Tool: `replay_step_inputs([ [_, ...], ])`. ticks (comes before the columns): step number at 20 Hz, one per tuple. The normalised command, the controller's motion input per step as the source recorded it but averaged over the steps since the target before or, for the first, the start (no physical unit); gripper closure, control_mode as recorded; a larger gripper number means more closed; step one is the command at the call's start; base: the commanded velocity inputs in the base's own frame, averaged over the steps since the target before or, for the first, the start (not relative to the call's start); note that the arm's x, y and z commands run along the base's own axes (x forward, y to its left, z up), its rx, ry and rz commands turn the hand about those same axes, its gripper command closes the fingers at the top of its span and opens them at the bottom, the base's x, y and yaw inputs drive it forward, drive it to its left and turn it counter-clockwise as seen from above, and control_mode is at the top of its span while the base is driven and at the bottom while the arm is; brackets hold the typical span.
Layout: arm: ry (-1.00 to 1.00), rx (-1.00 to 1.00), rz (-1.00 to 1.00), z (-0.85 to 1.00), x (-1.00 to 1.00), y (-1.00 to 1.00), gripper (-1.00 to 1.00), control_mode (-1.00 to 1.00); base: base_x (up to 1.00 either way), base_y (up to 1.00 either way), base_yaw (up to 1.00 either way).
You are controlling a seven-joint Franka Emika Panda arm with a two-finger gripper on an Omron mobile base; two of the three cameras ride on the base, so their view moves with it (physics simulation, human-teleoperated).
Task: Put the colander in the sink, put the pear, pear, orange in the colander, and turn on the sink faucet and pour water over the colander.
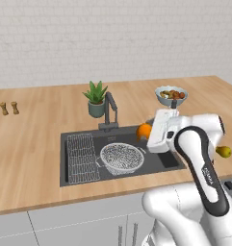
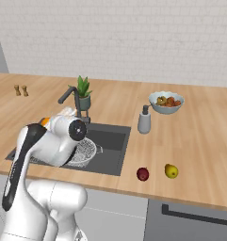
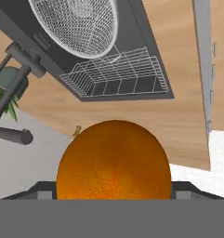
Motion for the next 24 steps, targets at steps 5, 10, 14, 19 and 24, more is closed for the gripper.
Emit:
replay_step_inputs([
  [5, 0.01, 0.19, -0.01, 0.01, -0.07, -1.0, 1.0, -1.0, 0.0, 0.0, 0.0],
  [10, 0.0, -0.01, 0.07, -0.37, 0.17, -0.62, 1.0, -1.0, 0.0, 0.0, 0.0],
  [14, 0.0, -0.05, 0.12, -0.19, 0.68, -0.25, 1.0, -1.0, 0.0, 0.0, 0.0],
  [19, 0.07, -0.09, 0.11, -0.03, 0.78, -0.16, 1.0, -1.0, 0.0, 0.0, 0.0],
  [24, 0.03, -0.07, 0.15, -0.09, 0.22, -0.15, 1.0, -1.0, 0.0, 0.0, 0.0],
])
